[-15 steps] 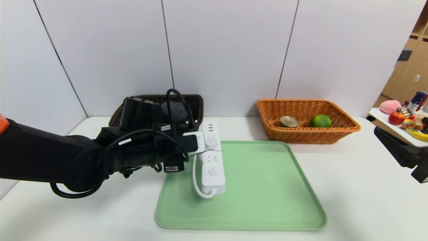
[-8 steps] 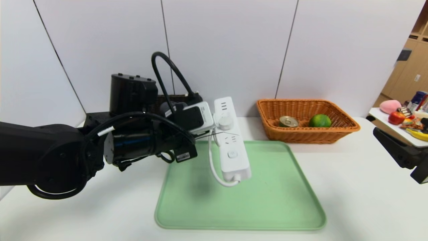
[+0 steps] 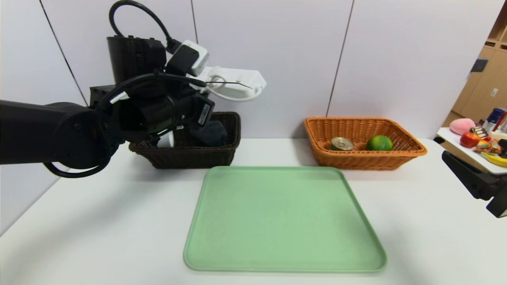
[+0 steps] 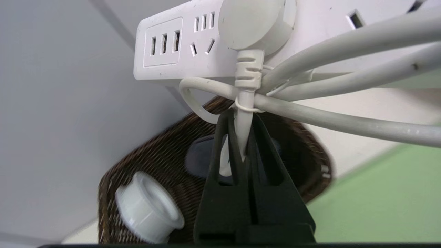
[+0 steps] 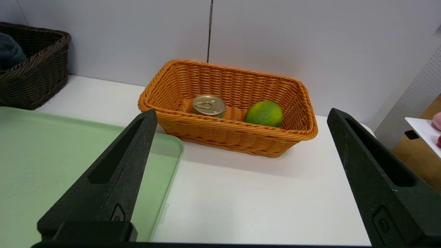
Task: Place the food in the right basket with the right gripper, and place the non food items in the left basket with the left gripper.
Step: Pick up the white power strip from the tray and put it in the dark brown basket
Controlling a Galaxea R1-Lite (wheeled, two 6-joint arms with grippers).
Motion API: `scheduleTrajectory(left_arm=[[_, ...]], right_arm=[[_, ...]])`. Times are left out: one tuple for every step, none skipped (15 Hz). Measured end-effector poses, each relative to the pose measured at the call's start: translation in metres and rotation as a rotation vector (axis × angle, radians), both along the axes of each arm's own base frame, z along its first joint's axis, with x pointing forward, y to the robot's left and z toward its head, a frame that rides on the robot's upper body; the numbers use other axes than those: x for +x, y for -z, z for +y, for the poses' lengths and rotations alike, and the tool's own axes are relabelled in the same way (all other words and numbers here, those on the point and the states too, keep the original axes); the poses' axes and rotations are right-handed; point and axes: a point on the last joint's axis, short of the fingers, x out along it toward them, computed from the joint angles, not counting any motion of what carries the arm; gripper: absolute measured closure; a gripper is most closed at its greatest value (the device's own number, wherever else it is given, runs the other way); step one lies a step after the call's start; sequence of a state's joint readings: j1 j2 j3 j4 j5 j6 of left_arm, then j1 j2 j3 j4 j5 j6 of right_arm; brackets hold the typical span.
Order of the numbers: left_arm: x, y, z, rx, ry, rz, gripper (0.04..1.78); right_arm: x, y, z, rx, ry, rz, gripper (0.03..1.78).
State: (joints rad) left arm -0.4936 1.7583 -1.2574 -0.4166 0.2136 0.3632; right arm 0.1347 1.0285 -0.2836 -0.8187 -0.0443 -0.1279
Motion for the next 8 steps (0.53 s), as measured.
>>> scheduleTrajectory(left_arm=[[0.010, 0.003, 0.005, -0.049, -0.104, 0.018, 1.75], [0.020, 0.008, 0.010, -0.085, -0.208, 0.039, 1.75], [0.028, 0.014, 0.014, -0.092, -0.294, 0.055, 1.75], [0.035, 0.022, 0.017, -0.092, -0.379, 0.070, 1.75], [0.041, 0.030, 0.018, -0.090, -0.439, 0.083, 1.75], [0.046, 0.037, 0.017, -0.083, -0.478, 0.094, 1.75], [0.050, 0.044, 0.016, -0.081, -0.494, 0.106, 1.75], [0.053, 0.050, 0.015, -0.076, -0.499, 0.117, 1.75]], right_arm=[[0.000, 0.000, 0.000, 0.000, 0.000, 0.001, 0.11], [0.000, 0.000, 0.000, 0.000, 0.001, 0.000, 0.11], [0.000, 0.000, 0.000, -0.001, 0.002, 0.000, 0.11], [0.000, 0.000, 0.000, -0.001, 0.002, 0.002, 0.11], [0.000, 0.000, 0.000, -0.001, 0.003, 0.002, 0.11], [0.000, 0.001, 0.000, -0.001, 0.003, 0.003, 0.11], [0.000, 0.001, 0.000, -0.001, 0.004, 0.003, 0.11], [0.000, 0.001, 0.000, -0.001, 0.004, 0.004, 0.11]])
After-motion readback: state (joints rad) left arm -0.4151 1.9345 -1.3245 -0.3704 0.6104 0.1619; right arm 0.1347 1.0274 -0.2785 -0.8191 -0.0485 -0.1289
